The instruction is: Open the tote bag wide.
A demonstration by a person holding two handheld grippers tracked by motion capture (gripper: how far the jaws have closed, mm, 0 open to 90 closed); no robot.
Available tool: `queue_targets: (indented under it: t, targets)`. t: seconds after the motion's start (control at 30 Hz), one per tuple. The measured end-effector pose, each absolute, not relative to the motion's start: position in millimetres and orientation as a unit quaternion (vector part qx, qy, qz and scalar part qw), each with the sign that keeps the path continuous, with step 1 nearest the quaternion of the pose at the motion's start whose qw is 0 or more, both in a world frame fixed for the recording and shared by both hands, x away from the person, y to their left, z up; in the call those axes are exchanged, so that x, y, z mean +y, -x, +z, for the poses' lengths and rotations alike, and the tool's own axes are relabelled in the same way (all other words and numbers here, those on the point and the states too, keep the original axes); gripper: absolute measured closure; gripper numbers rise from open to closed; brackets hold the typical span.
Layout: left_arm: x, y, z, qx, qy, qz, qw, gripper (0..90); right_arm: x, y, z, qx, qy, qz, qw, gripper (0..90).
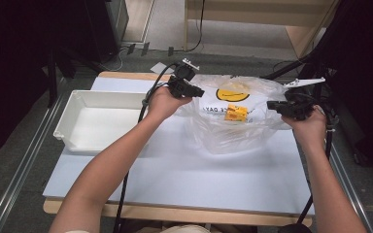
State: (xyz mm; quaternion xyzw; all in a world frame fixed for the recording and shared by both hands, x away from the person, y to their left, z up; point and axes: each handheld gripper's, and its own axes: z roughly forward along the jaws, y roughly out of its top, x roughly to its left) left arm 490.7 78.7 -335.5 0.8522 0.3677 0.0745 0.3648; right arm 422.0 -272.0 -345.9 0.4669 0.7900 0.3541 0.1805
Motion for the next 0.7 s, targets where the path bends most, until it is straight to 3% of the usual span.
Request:
queue_targets:
  t: [0.47,0.7]
  targets:
    - [69.1,-484.5,-337.8,0.364,-0.842,0.06,0.394,77.2,-255.1,-418.9,-339.2,0.78,-0.457,0.385,0.187,90.0]
    - [66.2,-484.6,-344.1,0.367,-0.845,0.065,0.384,76.8,-251.6,-428.4,-354.2,0.782,-0.475,0.362,0.178,90.0]
